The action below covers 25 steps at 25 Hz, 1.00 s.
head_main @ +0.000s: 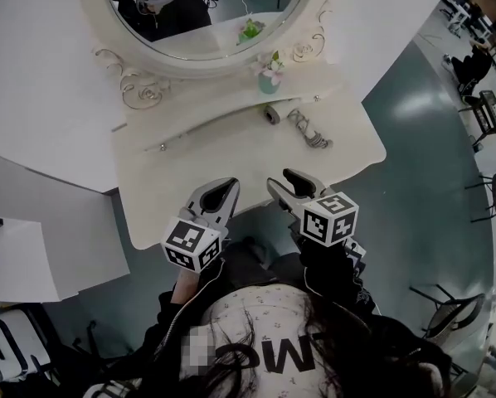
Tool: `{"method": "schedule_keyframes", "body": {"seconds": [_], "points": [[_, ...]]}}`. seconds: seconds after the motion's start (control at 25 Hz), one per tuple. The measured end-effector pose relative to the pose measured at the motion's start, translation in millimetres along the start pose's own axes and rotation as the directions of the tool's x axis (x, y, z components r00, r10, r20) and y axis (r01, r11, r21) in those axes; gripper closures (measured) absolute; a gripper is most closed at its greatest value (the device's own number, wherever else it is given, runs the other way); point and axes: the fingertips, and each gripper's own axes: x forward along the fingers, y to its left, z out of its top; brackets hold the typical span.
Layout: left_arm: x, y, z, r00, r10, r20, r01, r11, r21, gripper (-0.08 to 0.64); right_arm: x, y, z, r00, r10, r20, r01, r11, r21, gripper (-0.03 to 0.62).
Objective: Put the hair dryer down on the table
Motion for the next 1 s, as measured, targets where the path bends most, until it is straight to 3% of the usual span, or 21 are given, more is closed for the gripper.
{"method": "schedule_keyframes", "body": {"seconds": [0.28, 1.0], "points": [[5, -22, 1, 0.997, 0.078, 0.014, -0.078, 0.997, -0.01, 0.563, -30, -6, 2, 0.998, 0.057, -0.008, -0.057, 0.998, -0.014, 0.552], [-1, -178, -44, 0.96, 0.279, 0.028, -0.277, 0.959, -0.059, 0.563, -173, -23, -49, 0.955, 0.284, -0.079, -0.289, 0.956, -0.047, 0.554]]}}
